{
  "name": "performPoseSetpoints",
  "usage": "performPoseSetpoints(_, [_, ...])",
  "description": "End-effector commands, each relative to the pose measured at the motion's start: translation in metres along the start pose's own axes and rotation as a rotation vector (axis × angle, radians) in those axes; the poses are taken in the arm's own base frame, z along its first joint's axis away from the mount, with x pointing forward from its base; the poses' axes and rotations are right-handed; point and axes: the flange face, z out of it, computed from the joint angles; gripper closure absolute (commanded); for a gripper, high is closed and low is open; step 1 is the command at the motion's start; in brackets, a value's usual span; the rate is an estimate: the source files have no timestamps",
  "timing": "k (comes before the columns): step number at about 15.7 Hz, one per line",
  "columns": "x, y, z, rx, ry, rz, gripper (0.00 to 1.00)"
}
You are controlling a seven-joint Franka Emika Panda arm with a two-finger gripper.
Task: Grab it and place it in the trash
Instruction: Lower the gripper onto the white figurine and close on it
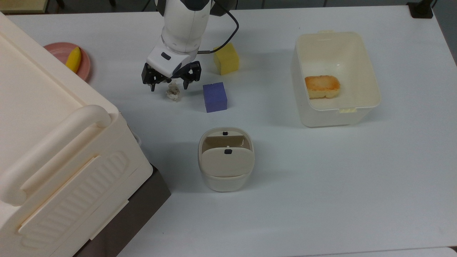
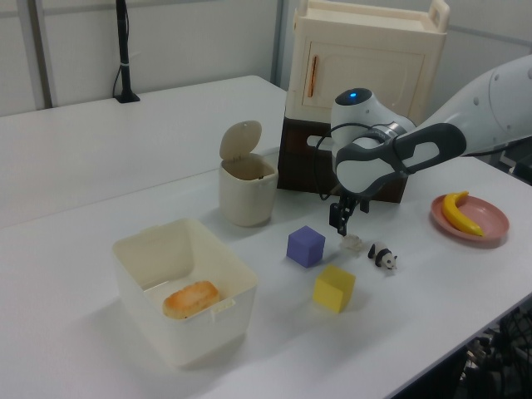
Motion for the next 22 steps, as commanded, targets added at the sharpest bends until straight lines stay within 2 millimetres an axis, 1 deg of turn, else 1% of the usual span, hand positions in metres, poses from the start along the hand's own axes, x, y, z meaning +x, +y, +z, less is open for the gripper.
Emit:
performPoseSetpoints(1, [0.002, 0.001, -0.011, -0.02, 0.031, -0.084, 0.0])
performPoseSetpoints(3, [0.001, -0.005, -0.007, -0.017, 0.022, -0.104, 0.0])
performPoseSetpoints(6, [-0.005, -0.025, 0.001, -0.003, -0.007, -0.128, 0.0])
performPoseSetpoints(7, [-0.008, -0.03, 0.004, 0.0, -0.016, -0.132, 0.0])
performPoseSetpoints(8, [-0.009, -0.034, 0.002, 0.002, -0.016, -0.136, 0.0])
performPoseSetpoints(9, [-0.013, -0.038, 0.006, 0.006, -0.025, -0.142, 0.0])
performPoseSetpoints(10, [-0.014, -0.038, 0.008, 0.007, -0.03, -0.143, 0.0])
performPoseSetpoints(12, [-0.017, -0.037, 0.014, 0.011, -0.041, -0.142, 0.04])
performPoseSetpoints(14, [-0.018, -0.036, 0.018, 0.014, -0.049, -0.146, 0.06])
performPoseSetpoints(15, [-0.02, -0.03, 0.024, 0.018, -0.059, -0.137, 0.09])
performPoseSetpoints(16, [-0.022, -0.025, 0.028, 0.02, -0.066, -0.131, 0.18])
performPoseSetpoints(17, [-0.022, -0.024, 0.03, 0.022, -0.069, -0.135, 0.3])
performPoseSetpoints(18, [-0.023, -0.021, 0.034, 0.025, -0.076, -0.141, 0.37])
performPoseSetpoints(19, [-0.023, -0.018, 0.033, 0.024, -0.074, -0.147, 0.54])
performPoseSetpoints(20, [-0.024, -0.016, 0.034, 0.025, -0.075, -0.151, 0.63])
performPoseSetpoints(21, [-0.024, -0.014, 0.034, 0.026, -0.073, -0.151, 0.79])
performPoseSetpoints(22, [-0.024, -0.012, 0.033, 0.027, -0.072, -0.152, 0.93])
